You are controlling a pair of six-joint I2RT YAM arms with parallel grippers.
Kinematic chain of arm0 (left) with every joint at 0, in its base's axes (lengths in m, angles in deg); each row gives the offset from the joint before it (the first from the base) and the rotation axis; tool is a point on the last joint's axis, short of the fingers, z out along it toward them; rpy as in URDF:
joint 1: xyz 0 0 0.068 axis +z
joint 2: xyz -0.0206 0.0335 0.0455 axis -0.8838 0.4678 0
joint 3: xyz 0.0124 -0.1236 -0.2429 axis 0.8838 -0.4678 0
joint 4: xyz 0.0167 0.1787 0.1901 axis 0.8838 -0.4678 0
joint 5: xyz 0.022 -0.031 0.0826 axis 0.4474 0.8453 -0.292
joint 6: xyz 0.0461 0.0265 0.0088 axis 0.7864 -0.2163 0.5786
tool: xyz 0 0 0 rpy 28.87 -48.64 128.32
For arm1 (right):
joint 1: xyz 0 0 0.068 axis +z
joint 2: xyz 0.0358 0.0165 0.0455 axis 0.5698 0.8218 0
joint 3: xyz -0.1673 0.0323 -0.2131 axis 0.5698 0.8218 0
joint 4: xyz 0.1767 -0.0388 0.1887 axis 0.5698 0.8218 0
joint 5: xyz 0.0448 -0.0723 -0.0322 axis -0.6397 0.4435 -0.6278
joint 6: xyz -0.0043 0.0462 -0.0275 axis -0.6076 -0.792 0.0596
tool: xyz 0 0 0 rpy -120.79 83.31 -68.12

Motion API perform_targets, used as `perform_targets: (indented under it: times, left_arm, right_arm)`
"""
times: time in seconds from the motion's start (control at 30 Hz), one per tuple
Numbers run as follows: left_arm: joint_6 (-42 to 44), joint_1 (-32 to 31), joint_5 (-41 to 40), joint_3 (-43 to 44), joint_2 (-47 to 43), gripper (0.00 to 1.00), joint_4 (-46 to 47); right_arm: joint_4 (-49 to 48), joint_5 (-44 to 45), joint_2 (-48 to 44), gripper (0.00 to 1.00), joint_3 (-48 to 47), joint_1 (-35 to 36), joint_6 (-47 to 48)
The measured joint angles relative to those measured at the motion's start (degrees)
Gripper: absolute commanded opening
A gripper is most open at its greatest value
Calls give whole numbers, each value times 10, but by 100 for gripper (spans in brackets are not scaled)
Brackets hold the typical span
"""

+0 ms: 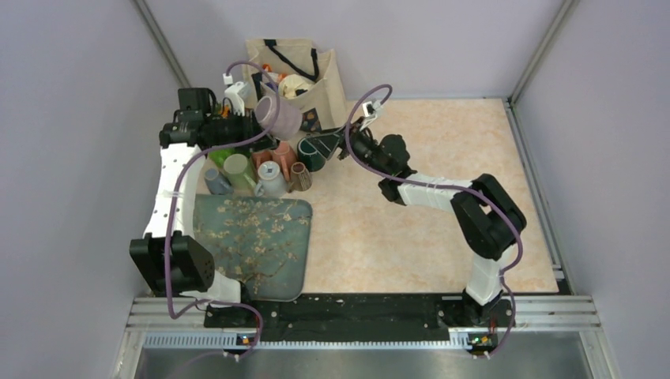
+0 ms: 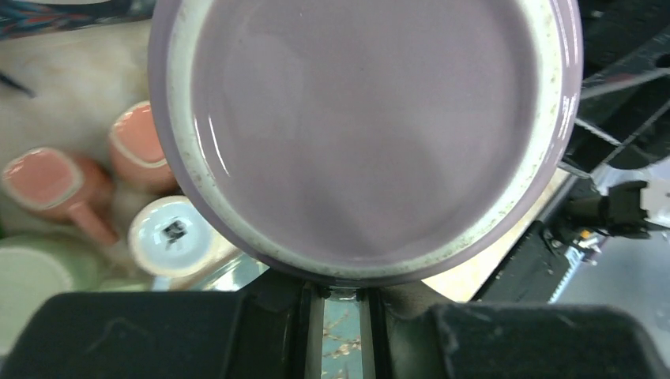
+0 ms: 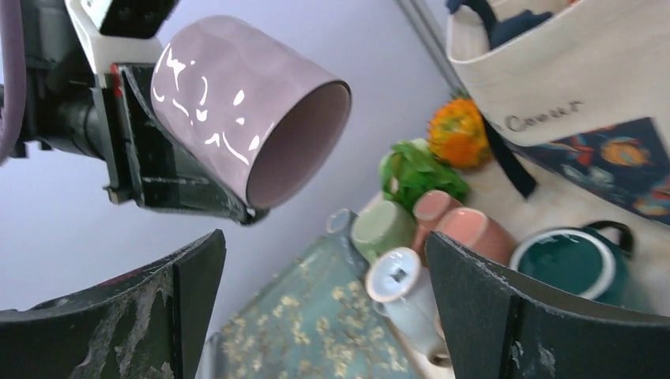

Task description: Turn the mug right side up

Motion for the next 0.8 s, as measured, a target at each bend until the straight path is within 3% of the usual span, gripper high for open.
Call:
perform_targets:
  times: [0.23,0.3,0.47,0.57,0.6,0.63,0.67,0.73,0.8]
  left_arm:
    - [-22,-46,34,0,-2,0,-3]
    - [-28,-54,41,-2,-2,0,-1]
    - [-35,-79,65,-23,-2,0,8]
    - [-33,-82,78,-37,-2,0,24]
    - [-30,-79,85,-42,-2,0,37]
    - [-28,-76,90,-45,-2,5,46]
    - [-34,-71,103,-48,-2,17,46]
    - [-36,-66,120,-52,-2,52,41]
    - [-10,-66,110,-52,-3,69,32]
  right_arm:
    - [-83,-38,45,85,-40,3,-86]
    - [-103,-46,54,77,-54,7,-105]
    - [-156,-68,90,46,-96,20,-153]
    - [-171,-79,93,8,-96,20,-171]
    - [-178,-83,92,0,-94,23,-179]
    - [-181,-83,91,0,-94,27,-177]
    - [-186,-90,89,0,-94,30,-166]
    - [-172,-90,76,0,-89,34,-144]
    - [-127,-81,56,0,-85,38,-99]
